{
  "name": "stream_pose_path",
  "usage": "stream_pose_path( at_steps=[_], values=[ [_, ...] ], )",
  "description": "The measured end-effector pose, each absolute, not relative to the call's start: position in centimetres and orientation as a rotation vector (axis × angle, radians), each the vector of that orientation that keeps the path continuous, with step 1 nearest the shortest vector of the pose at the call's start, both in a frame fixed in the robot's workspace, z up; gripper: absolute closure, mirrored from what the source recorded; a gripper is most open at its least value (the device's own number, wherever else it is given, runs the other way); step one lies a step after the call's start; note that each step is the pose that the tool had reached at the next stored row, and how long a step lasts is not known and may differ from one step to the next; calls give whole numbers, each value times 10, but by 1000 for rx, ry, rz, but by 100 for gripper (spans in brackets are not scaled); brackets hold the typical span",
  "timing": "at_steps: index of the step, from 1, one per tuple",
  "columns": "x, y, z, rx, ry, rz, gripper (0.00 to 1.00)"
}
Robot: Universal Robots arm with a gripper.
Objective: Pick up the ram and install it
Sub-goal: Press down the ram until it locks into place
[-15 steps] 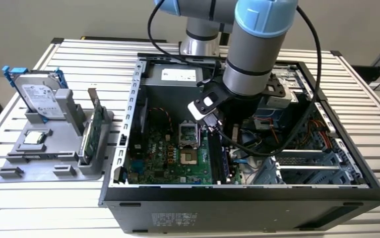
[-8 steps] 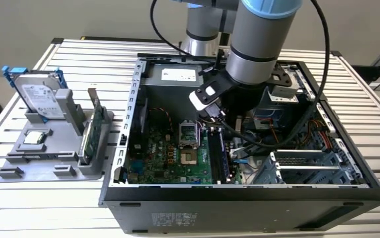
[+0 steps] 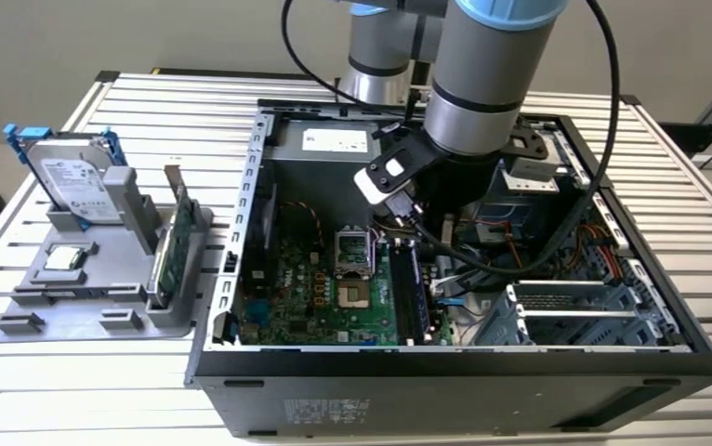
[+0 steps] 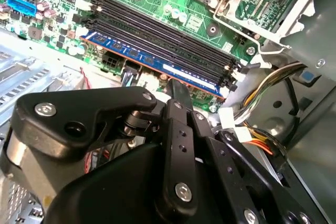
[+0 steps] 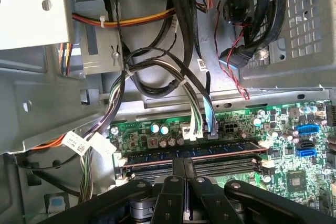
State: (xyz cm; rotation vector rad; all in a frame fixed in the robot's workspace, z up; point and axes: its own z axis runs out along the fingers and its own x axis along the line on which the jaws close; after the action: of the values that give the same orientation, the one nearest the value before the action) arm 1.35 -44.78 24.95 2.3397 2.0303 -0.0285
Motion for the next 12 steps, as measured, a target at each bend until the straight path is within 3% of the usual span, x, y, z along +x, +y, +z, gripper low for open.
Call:
stream_pose_path(
  at_steps=[12],
  values=[
    [13,-448,278,2340,2030,-29,100]
  ],
)
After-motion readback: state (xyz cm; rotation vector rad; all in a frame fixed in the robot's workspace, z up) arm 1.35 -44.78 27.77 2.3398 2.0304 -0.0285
